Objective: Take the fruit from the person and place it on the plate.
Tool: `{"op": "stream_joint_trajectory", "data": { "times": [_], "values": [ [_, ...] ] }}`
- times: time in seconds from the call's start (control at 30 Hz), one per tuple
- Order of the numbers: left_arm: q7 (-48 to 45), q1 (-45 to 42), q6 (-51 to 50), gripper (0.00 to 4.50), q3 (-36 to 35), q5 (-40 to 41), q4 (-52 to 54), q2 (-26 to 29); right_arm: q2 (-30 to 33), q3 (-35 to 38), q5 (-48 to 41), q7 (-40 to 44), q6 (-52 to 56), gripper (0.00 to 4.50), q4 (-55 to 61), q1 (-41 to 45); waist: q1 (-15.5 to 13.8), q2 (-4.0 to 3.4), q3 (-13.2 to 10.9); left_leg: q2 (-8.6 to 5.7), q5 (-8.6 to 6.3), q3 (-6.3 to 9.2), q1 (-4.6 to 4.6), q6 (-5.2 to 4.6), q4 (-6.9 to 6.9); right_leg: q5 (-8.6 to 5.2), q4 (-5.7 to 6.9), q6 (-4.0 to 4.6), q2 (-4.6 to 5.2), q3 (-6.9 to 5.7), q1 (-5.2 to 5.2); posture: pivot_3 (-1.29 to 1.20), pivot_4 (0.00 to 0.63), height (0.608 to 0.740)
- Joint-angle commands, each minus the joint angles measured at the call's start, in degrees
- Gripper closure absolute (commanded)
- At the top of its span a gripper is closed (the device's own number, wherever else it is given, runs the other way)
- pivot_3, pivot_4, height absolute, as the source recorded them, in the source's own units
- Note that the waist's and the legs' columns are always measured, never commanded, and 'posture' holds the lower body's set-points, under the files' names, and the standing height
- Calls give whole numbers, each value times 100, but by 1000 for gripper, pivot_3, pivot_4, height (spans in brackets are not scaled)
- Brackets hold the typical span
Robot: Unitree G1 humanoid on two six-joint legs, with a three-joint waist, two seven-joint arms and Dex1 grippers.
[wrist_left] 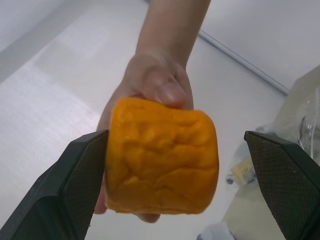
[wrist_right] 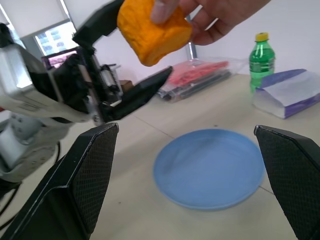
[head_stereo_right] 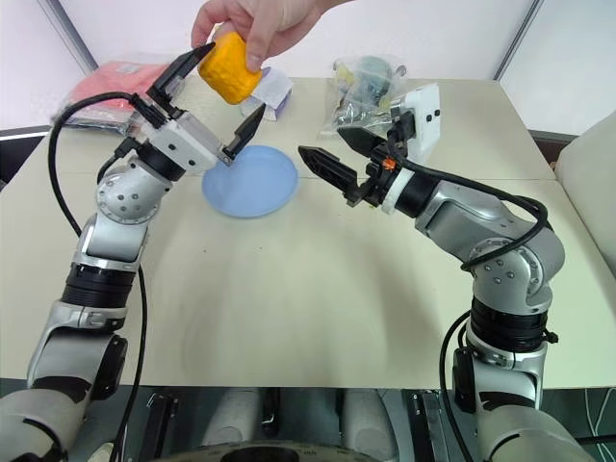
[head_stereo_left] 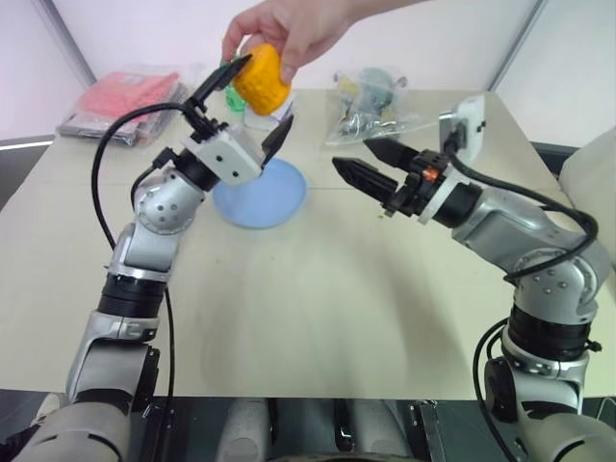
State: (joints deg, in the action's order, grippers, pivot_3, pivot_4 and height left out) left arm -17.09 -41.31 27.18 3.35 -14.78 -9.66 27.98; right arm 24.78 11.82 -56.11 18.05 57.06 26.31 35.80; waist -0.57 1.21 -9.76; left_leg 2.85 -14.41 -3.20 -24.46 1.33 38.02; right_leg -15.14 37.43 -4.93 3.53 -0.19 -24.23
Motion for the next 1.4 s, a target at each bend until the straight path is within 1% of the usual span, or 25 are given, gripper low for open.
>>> {"op": "stream_joint_trajectory", "data": {
  "times": [0.03,0.23,0.33,0.37,0.4,0.43,0.47,0.73,0.8,0.93,0.97,1.0,1.1,1.23,1.4],
  "values": [
    [176,-218,167,0,-27,-115,-37,12,15,112,-308,-66,-58,57,296,43,0,0,0,0,0,0,0,0,0,0,0,0,0,0,0,0,150,731],
    [266,-283,285,0,16,-171,-267,-16,48,74,-410,-215,-101,57,330,30,-2,0,0,0,0,0,0,0,0,0,0,0,1,0,0,0,150,731],
    [304,-335,368,867,19,-179,-361,-29,60,60,-441,-272,-114,0,347,22,-1,0,0,0,0,0,0,0,0,0,0,0,1,0,0,0,150,731],
    [313,-351,391,1292,26,-179,-387,-34,66,55,-446,-285,-115,0,348,16,-2,0,0,0,0,0,0,0,0,0,0,0,1,0,0,0,150,731],
    [319,-358,408,1843,31,-177,-402,-34,69,51,-453,-299,-116,0,353,11,-2,0,0,0,0,0,0,0,0,0,0,0,1,0,0,0,150,731],
    [335,-366,436,2224,36,-183,-422,-38,79,45,-446,-302,-121,0,354,2,-3,0,0,0,0,0,0,0,0,0,0,0,1,0,0,0,150,731],
    [344,-370,462,2370,37,-186,-436,-38,85,38,-445,-311,-125,0,359,-4,-4,0,0,0,0,-1,0,0,0,0,0,0,1,0,0,0,150,731],
    [437,-281,415,2370,-57,-151,-414,-75,123,-6,-429,-338,-145,0,353,-52,-2,0,0,0,0,0,-1,0,0,0,0,0,1,0,0,0,150,731],
    [361,-169,100,2370,-148,69,-338,-145,147,-19,-428,-319,-135,0,364,-73,0,0,0,0,0,0,-1,0,0,0,0,0,1,0,0,0,150,731],
    [-128,312,-1146,2370,-381,845,15,-221,569,-174,-260,19,-94,0,518,-246,13,0,0,1,0,1,-1,0,0,0,0,0,1,0,0,0,150,731],
    [-170,432,-1266,2370,-442,965,137,-217,711,-258,-151,133,-122,0,571,-306,22,0,0,1,0,1,0,0,0,0,0,0,1,0,0,0,150,731],
    [-242,543,-1645,2370,-551,1212,271,-261,822,-352,-38,226,-159,0,605,-371,28,0,0,2,0,3,0,0,0,0,1,0,0,0,0,0,150,731],
    [-311,691,-2430,2370,-769,1648,455,-347,894,-480,101,317,-246,0,620,-438,33,1,-1,3,0,6,-1,0,0,0,1,0,0,-1,0,0,150,731],
    [-112,637,-3321,2370,-1088,2134,14,-624,819,-619,205,340,-307,0,666,-507,29,1,-1,2,0,7,0,0,1,0,2,0,0,-2,0,0,150,731],
    [-119,314,-3724,2370,-1060,2300,-764,-975,787,-702,288,360,-354,0,687,-538,-16,2,-1,-1,0,7,-3,0,5,0,1,-1,1,-3,2,0,150,731]
  ]
}}
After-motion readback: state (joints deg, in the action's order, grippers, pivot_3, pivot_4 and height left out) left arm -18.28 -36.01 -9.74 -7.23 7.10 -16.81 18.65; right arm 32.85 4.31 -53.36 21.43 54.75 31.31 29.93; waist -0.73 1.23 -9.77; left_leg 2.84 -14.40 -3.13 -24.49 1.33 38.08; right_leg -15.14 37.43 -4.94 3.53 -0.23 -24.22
